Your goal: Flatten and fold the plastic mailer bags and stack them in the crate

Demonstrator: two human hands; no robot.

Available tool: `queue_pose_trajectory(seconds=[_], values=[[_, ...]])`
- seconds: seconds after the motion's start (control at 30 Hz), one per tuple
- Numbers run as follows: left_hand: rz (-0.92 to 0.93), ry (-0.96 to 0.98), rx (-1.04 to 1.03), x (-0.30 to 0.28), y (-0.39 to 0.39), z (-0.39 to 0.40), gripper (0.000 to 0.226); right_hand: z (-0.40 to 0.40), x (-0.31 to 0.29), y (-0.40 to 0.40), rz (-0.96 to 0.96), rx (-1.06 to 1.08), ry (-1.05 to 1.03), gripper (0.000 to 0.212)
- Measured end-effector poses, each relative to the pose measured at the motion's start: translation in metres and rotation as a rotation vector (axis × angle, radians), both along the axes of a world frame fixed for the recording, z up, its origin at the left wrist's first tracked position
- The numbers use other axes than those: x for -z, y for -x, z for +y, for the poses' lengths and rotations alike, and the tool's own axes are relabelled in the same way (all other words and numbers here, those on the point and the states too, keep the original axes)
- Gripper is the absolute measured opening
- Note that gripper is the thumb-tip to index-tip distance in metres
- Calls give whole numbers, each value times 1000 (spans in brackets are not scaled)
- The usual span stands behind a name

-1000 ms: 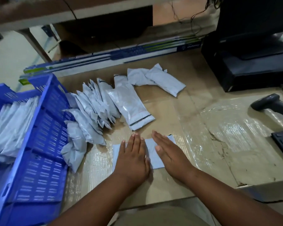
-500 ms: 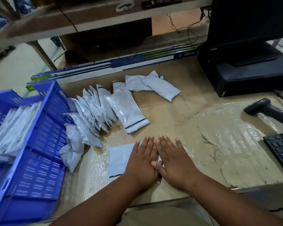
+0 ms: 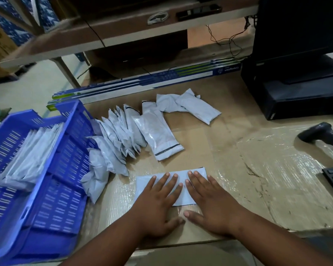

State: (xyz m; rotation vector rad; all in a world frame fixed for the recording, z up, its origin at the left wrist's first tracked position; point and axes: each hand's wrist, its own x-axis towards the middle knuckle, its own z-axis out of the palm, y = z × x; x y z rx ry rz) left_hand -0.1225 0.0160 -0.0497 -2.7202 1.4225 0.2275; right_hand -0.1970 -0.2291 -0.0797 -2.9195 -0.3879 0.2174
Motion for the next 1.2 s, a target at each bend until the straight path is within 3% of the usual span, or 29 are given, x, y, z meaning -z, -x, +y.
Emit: queue_pose_trajectory(seconds=[0.23, 0.37, 0.47, 0.57, 0.67, 0.77, 0.9, 0.97, 1.07, 1.13, 1.2], values=[[110, 6, -7, 11, -3, 3, 103, -3, -35, -20, 282, -93, 176, 106], [350, 150, -1, -6, -14, 11, 94, 15, -39, -23, -67, -26, 25, 90], [328, 351, -12, -12, -19, 31, 75, 36, -27, -25, -13, -42, -38, 89], [118, 193, -68, -13, -25, 54, 76, 47, -15, -20, 63, -30, -31, 105], [149, 6, -106, -10, -22, 70, 93, 43, -27, -29, 266, -59, 80, 115], [151, 4, -114, 2, -15, 78, 105, 44, -40, -44, 442, -107, 177, 122], [176, -5, -113, 4, -18, 78, 104, 47, -57, -60, 565, -131, 259, 122], [209, 17, -102, 3, -22, 81, 99, 50, -69, -63, 532, -121, 282, 115], [219, 141, -112, 5, -27, 90, 86, 65, -74, -59, 265, -17, 176, 103], [138, 256, -106, 9, -29, 96, 76, 84, -67, -53, 144, -15, 48, 95], [38, 308, -89, 14, -31, 107, 63, 107, -53, -45, 170, -83, 3, 90]])
